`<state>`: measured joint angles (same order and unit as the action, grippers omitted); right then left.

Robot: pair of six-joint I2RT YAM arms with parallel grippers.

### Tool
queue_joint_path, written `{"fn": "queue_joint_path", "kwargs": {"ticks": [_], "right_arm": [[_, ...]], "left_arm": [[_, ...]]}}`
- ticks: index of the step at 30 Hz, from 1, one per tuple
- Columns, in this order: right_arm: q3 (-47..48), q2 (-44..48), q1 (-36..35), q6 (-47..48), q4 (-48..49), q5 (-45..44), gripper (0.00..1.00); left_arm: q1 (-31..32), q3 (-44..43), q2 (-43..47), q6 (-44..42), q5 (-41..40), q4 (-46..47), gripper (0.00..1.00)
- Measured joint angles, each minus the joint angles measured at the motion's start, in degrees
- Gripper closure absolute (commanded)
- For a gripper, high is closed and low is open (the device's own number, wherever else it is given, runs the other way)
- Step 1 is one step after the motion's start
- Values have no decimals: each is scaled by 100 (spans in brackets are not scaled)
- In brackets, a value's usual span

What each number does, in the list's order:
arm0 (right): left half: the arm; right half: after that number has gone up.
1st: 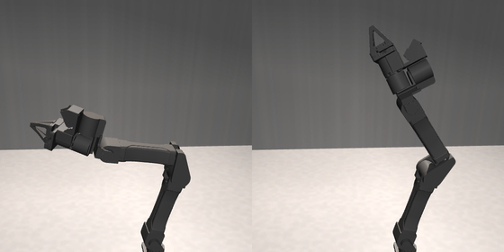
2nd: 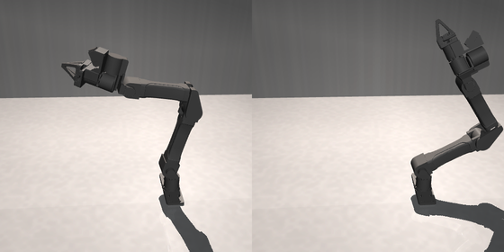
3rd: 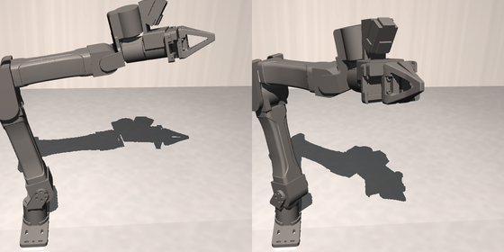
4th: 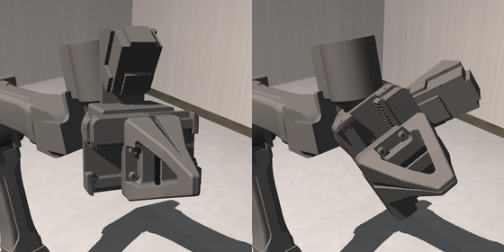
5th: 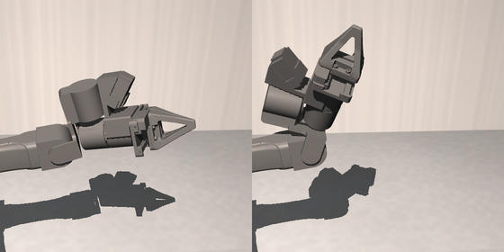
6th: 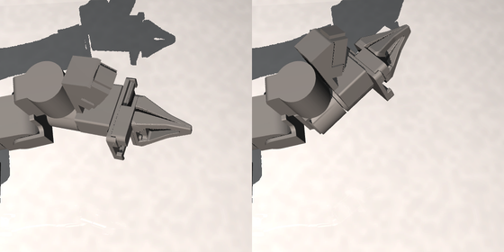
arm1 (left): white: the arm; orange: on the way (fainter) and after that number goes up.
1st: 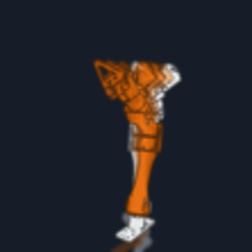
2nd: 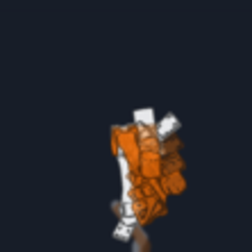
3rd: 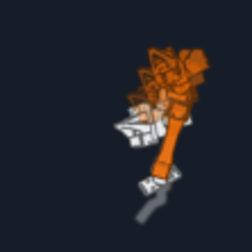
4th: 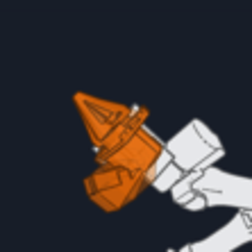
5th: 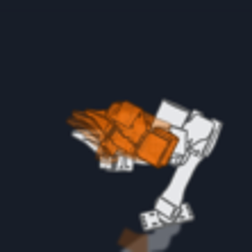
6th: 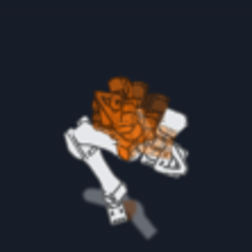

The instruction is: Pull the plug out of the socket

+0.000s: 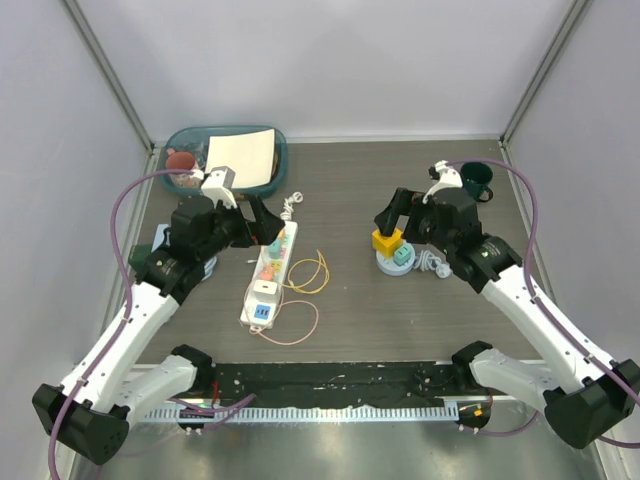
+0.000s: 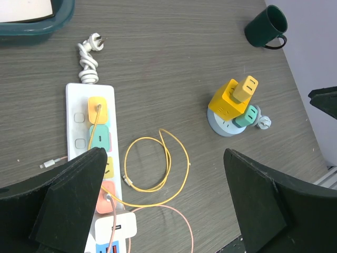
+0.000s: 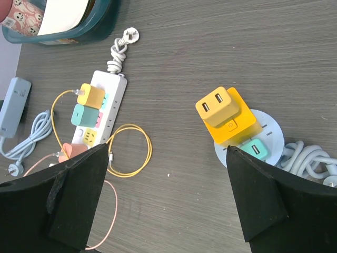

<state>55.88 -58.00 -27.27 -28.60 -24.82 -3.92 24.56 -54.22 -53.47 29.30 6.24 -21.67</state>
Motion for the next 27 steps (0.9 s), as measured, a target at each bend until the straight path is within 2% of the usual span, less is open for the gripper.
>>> {"fn": "queue_joint_path", "kwargs": {"ticks": [14,19,23,24,27], "right_arm": [[-39,125,0,15,-20,-214,2],[-35,-129,0,151,-151,-903,7],[214,-1032,66,258,-461,-1180,19],[234,-1222,81,291,-487,-1156,30],[208,-1504,116,415,-560,-1084,42]], "left_arm": [[0,0,20,0,7,13,0],[37,-2,-42,4,0,15,2],[382,-168,-402,31,-92,-83,4],[492,-254,-520,31,-94,-116,4],[925,-789,-1095,28,-153,-278,4]]}}
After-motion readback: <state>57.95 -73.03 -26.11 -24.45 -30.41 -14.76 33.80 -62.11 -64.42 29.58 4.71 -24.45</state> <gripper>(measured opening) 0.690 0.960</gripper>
